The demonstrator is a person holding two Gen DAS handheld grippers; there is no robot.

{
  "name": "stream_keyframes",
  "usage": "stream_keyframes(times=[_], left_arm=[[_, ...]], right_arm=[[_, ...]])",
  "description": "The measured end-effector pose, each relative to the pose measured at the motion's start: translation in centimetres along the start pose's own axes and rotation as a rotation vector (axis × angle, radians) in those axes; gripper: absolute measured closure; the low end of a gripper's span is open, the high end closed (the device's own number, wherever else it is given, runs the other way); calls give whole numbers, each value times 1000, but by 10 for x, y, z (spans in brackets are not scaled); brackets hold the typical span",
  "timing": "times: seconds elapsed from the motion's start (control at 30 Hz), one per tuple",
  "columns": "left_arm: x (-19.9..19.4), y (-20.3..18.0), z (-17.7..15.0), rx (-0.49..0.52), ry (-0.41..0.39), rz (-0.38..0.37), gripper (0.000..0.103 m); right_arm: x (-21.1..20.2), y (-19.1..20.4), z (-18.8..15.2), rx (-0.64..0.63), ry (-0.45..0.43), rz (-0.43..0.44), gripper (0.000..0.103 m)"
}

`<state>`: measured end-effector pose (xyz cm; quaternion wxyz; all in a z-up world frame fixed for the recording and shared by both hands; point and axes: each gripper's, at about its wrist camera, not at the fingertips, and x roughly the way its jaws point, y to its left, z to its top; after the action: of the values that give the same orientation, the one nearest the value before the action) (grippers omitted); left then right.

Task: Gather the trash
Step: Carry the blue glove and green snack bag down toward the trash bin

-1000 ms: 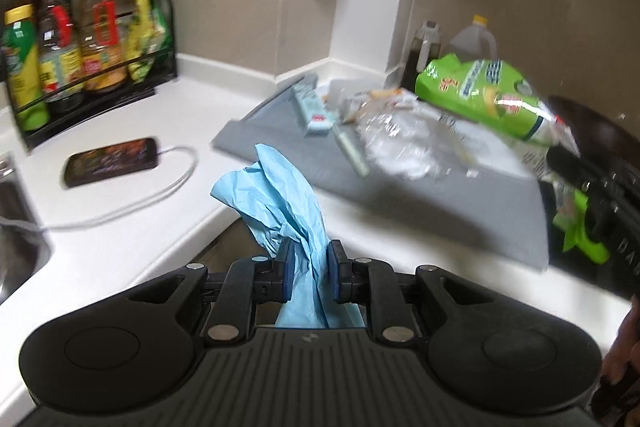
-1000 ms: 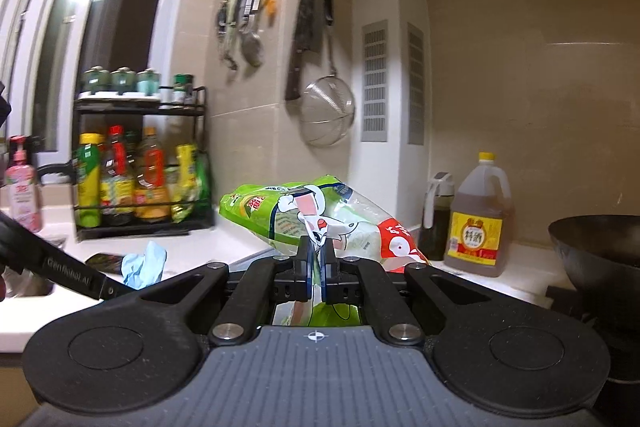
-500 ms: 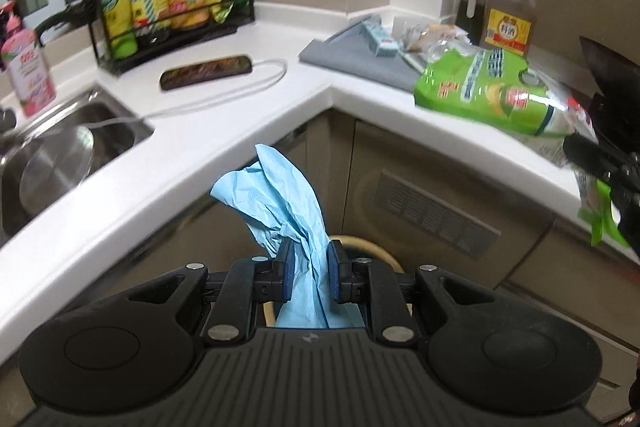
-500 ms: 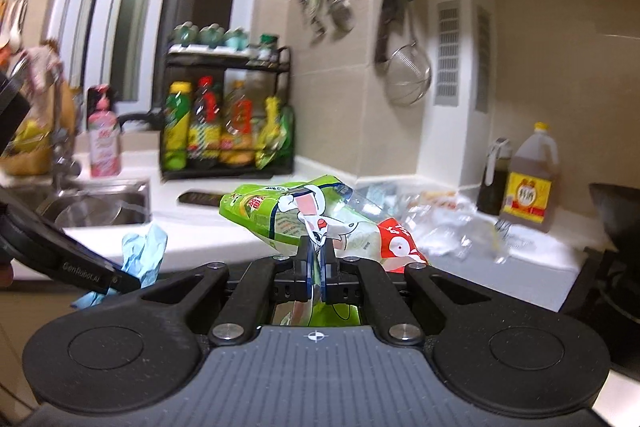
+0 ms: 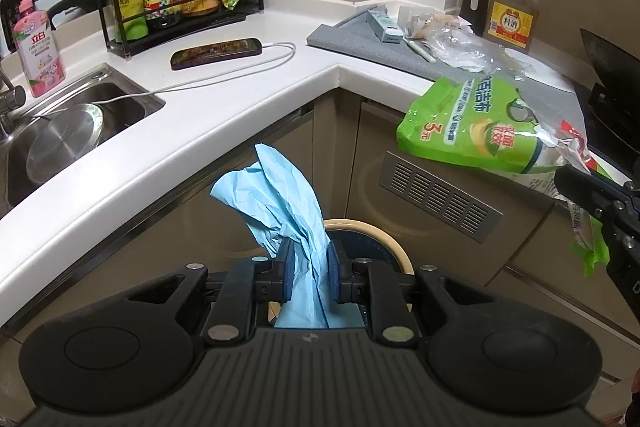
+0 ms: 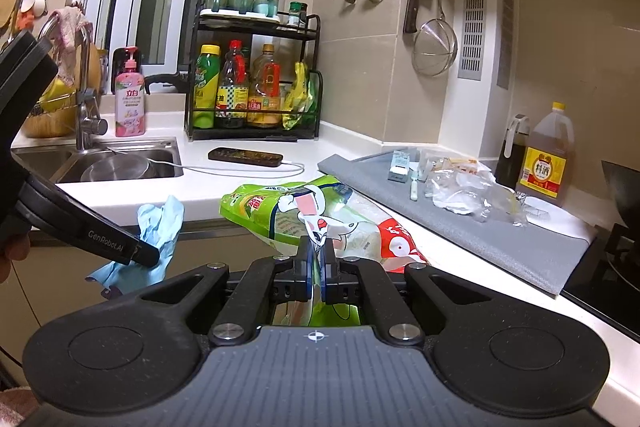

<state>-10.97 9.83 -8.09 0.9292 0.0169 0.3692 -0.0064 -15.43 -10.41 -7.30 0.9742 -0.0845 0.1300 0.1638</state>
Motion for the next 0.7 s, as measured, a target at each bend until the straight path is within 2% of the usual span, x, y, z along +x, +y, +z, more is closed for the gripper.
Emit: stream_keyframes(times=[0.7], left_arm=[[6,-1,0,19,4,1,84]], right_arm=[[7,1,0,0,24,-1,99]])
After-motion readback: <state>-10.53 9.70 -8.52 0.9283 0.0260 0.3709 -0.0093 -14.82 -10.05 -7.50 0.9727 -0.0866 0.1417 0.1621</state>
